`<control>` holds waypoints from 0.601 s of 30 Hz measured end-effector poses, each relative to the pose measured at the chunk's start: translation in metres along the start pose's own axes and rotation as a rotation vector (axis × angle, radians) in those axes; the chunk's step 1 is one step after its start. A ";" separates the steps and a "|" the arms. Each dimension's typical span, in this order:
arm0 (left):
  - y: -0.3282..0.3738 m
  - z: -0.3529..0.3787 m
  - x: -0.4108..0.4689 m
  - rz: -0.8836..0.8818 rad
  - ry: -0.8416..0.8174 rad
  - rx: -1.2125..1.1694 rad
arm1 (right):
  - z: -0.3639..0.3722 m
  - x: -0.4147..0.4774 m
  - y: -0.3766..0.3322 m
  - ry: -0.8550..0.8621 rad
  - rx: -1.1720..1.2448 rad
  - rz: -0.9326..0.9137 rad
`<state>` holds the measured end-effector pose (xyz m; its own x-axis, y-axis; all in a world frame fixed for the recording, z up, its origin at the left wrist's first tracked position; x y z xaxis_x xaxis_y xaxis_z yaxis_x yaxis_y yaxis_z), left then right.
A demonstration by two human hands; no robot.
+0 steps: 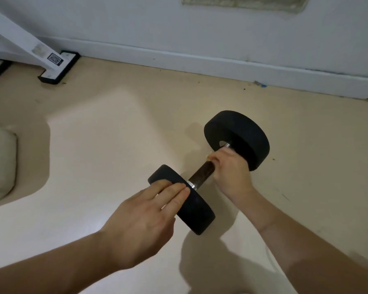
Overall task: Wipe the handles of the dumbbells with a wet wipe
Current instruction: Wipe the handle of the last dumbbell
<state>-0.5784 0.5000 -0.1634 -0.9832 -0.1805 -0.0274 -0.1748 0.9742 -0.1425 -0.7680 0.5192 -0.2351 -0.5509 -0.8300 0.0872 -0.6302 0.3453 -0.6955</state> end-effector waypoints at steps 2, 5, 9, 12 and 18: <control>-0.006 0.009 0.000 -0.042 -0.043 0.009 | 0.020 -0.025 -0.022 -0.180 0.022 -0.110; -0.003 0.020 -0.002 0.015 -0.098 0.064 | 0.000 -0.008 -0.001 -0.106 -0.029 -0.019; 0.011 0.021 -0.001 0.062 -0.086 0.083 | 0.002 -0.019 -0.006 -0.133 -0.026 0.043; 0.019 0.014 0.003 0.106 -0.056 0.063 | 0.004 -0.026 -0.009 -0.226 -0.067 -0.018; 0.034 0.004 0.015 0.210 -0.008 0.062 | 0.004 -0.046 -0.012 -0.250 -0.080 -0.018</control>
<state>-0.5990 0.5295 -0.1723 -0.9972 0.0239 -0.0703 0.0371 0.9805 -0.1931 -0.7325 0.5516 -0.2337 -0.3931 -0.9154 -0.0864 -0.6854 0.3544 -0.6361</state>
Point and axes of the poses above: each hand's wrist, its own x-axis towards the middle knuckle, its own z-axis out of the palm, y = z × x, the point moved 8 cm from there along x, towards the middle knuckle, and after that the axes turned 10 degrees about x, right-handed, at the moved point
